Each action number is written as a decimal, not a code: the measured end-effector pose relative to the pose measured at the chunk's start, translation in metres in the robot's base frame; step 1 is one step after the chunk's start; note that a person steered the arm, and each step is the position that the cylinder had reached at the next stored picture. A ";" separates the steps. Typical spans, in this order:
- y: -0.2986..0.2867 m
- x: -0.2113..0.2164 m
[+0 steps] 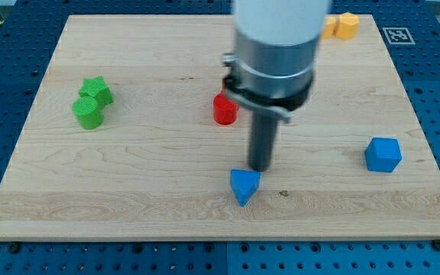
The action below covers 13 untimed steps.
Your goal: Push the blue triangle bottom left to the board
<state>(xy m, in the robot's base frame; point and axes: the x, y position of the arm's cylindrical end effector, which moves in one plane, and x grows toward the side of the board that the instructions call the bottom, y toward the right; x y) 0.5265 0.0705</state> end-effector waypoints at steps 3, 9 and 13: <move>-0.050 0.059; -0.111 0.017; -0.088 -0.002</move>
<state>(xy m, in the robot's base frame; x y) 0.5245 -0.0173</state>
